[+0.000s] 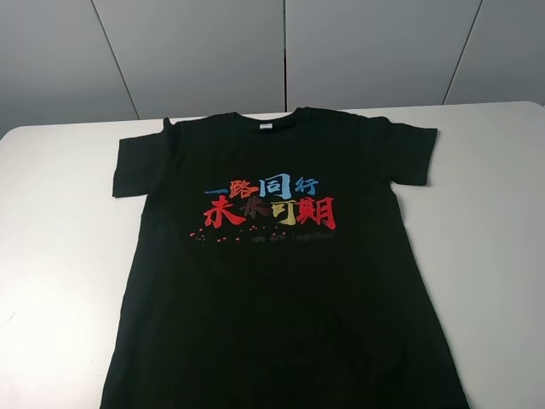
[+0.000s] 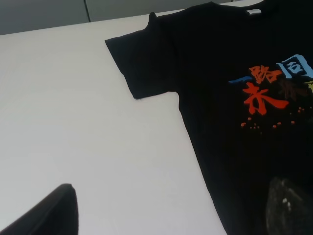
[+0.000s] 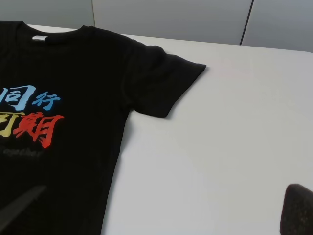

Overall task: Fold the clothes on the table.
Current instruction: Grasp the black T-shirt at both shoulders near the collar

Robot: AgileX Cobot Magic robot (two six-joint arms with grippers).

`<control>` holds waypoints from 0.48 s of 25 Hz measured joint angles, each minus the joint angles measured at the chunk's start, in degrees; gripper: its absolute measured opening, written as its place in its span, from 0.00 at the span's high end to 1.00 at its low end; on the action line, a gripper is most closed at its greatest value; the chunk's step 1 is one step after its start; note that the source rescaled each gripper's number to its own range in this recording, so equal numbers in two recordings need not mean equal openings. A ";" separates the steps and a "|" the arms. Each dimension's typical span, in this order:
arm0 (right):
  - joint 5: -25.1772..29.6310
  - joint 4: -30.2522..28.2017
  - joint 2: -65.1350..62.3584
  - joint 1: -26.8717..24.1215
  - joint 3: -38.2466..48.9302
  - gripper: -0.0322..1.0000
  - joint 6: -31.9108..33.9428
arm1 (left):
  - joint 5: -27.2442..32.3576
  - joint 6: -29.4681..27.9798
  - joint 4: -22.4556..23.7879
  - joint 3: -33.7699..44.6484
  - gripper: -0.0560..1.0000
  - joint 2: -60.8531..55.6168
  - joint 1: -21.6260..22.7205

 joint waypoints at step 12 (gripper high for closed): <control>0.00 0.00 0.00 0.00 0.00 0.00 0.00 | 0.00 0.00 0.00 0.00 0.00 0.00 0.00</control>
